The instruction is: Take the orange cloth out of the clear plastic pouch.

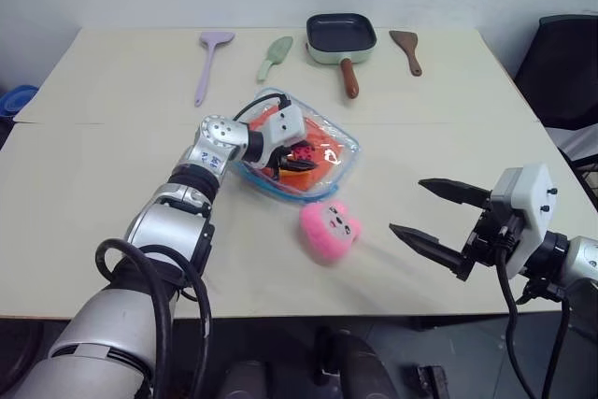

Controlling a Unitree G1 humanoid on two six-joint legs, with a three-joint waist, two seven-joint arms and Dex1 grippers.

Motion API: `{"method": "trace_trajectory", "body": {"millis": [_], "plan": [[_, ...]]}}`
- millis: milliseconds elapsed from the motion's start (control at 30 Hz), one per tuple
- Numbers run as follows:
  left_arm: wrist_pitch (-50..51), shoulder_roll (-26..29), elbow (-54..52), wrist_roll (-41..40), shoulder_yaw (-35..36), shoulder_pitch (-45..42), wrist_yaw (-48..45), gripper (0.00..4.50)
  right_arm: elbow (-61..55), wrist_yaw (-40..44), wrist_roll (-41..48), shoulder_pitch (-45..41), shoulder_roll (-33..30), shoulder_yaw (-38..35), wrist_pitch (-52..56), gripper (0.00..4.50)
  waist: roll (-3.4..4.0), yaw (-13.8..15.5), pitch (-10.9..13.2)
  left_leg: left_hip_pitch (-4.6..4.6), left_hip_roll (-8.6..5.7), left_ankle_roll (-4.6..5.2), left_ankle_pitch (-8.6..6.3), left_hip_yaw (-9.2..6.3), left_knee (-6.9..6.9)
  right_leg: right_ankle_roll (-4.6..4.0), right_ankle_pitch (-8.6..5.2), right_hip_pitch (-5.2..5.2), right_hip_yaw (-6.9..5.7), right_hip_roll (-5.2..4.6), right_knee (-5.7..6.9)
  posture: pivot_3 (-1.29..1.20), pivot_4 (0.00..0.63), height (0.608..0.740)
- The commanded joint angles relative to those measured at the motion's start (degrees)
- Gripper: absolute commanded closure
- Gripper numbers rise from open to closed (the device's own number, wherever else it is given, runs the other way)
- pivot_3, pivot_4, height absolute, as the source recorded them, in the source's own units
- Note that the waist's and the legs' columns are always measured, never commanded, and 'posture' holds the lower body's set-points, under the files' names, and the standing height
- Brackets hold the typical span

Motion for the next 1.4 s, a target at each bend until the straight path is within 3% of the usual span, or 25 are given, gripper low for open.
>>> {"method": "trace_trajectory", "body": {"millis": [33, 200, 300, 467, 567, 867, 1167, 1400], "plan": [[-0.08, 2.88, -2.05, -0.96, 1.86, 0.01, -1.98, 2.98, 0.52, 0.81, 0.32, -2.31, -1.45, 0.25, -0.77, 0.0, 0.0, -0.13, 0.0, 0.01, 0.01, 0.0, 0.0, 0.01, 0.0, 0.0, 0.0, 0.0, 0.01, 0.0, 0.0, 0.0, 0.15, 0.74], [1.72, 9.64, -7.46, -3.43, 5.07, 2.07, -2.42, 2.98, 2.18, 2.66, 0.62, -6.43, -1.87, 3.83, -0.88, 0.0, -0.01, -0.54, 0.0, 0.02, 0.08, -0.01, 0.0, -0.01, 0.0, -0.02, 0.01, 0.0, 0.0, 0.02, 0.06, 0.0, 0.15, 0.74], [7.28, 15.18, -16.14, -5.49, 7.6, 7.18, -2.35, 2.98, 3.49, 4.06, 1.27, -9.33, -1.68, 6.53, -0.68, 0.0, 0.0, -1.27, 0.0, 0.05, 0.15, -0.02, 0.01, 0.0, -0.01, -0.02, 0.01, -0.02, 0.01, 0.0, 0.13, 0.0, 0.15, 0.74], [21.1, 27.64, -36.63, -8.72, 15.07, 25.44, 1.01, 2.98, 6.19, 8.88, 0.68, -14.27, -1.36, 12.94, -0.99, 0.0, -0.01, -2.21, 0.0, 0.36, 0.22, -0.04, 0.01, 0.05, -0.01, -0.03, 0.01, -0.04, 0.05, -0.03, 0.18, 0.0, 0.15, 0.74], [27.56, 33.39, -43.59, -10.39, 21.65, 37.23, 5.99, 2.98, 9.41, 11.41, -0.98, -17.84, -0.24, 17.14, -1.71, 0.0, -0.03, -2.34, 0.0, 0.33, 0.28, -0.04, 0.01, -0.01, 0.0, -0.05, -0.01, -0.06, 0.01, -0.04, 0.16, 0.0, 0.15, 0.74], [34.34, 36.48, -48.0, -12.56, 30.72, 53.46, 17.42, 2.98, 17.02, 18.01, -5.73, -24.47, 2.52, 24.49, -3.75, 0.0, -0.1, -0.5, -0.04, 0.35, 0.2, 0.05, -0.03, -0.05, 0.0, -0.05, -0.01, -0.03, -0.04, -0.26, 0.14, 0.0, 0.15, 0.74], [35.4, 40.07, -51.36, -14.74, 34.46, 59.96, 18.79, 0.24, 18.46, 20.17, -7.52, -24.68, 3.55, 24.56, -4.3, 0.0, -0.14, -1.3, -0.06, 0.35, 0.25, 0.0, -0.04, -0.02, -0.01, -0.08, -0.02, -0.07, -0.04, -0.24, 0.17, 0.0, 0.15, 0.74], [38.8, 46.5, -58.66, -23.68, 40.98, 60.84, 8.33, 0.24, 17.87, 19.98, -7.51, -23.18, 3.12, 22.7, -4.01, 0.0, -0.14, -1.21, -0.06, 0.27, 0.27, -0.02, -0.05, -0.05, -0.02, -0.1, -0.03, -0.13, -0.09, -0.25, 0.11, 0.0, 0.15, 0.74]]}}
